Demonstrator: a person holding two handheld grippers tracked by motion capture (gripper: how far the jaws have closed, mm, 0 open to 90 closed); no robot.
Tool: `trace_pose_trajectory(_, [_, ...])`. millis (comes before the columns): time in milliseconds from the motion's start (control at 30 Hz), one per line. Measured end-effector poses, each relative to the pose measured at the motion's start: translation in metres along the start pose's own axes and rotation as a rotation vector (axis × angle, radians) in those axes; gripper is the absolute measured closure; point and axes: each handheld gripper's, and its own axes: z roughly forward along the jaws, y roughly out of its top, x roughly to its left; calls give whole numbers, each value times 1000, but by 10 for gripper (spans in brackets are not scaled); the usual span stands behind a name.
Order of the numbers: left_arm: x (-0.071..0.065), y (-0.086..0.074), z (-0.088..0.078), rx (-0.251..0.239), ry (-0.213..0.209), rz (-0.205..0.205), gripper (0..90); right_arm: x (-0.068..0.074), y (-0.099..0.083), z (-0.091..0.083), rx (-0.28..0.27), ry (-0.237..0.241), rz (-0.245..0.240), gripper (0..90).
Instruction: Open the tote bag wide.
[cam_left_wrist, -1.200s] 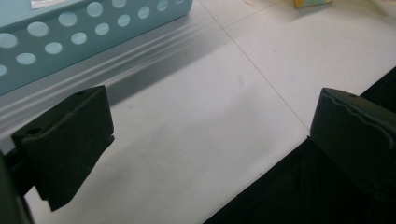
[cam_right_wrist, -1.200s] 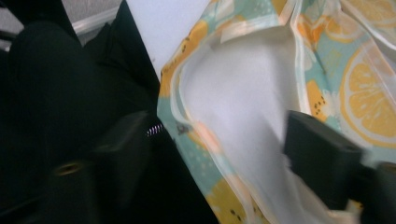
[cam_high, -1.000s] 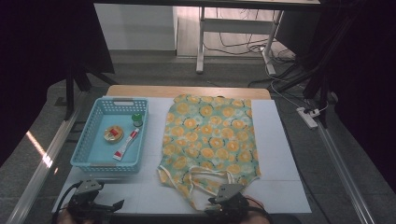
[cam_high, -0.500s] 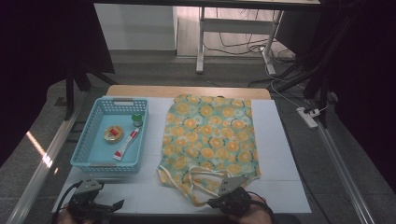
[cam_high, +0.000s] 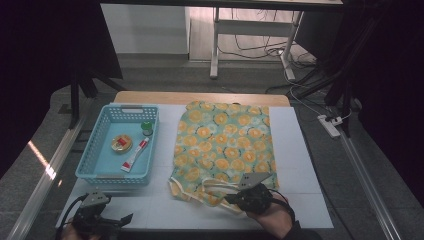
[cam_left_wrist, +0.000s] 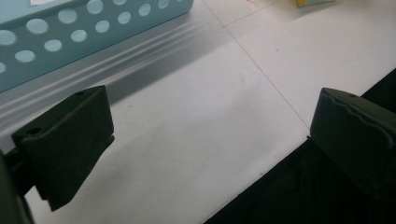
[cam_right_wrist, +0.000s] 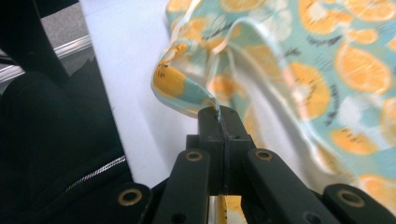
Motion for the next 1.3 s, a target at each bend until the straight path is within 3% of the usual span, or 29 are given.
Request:
trace_pose_trajectory(200, [0, 0, 0, 1, 0, -2, 1, -14, 19, -2, -16, -54, -18, 898])
trace_pose_trajectory(333, [1, 0, 0, 0, -1, -5, 0, -32, 32, 6, -16, -93, -12, 898])
trace_pose_trajectory(667, [1, 0, 0, 1, 0, -10, 1, -69, 41, 32, 38, -149, 20, 898])
trace_pose_trajectory(800, [1, 0, 0, 2, -1, -14, 1, -78, 42, 40, 57, -171, 21, 898])
trace_pose_trajectory(1033, [2, 0, 0, 2, -1, -16, 1, -89, 35, 68, 116, -136, 39, 891])
trace_pose_trajectory(1200, [1, 0, 1, 3, -1, -17, 1, -91, 27, 76, 132, -91, 58, 735])
trace_pose_trajectory(1300, [1, 0, 1, 3, -1, -18, 1, -91, 25, 76, 118, -53, 71, 539])
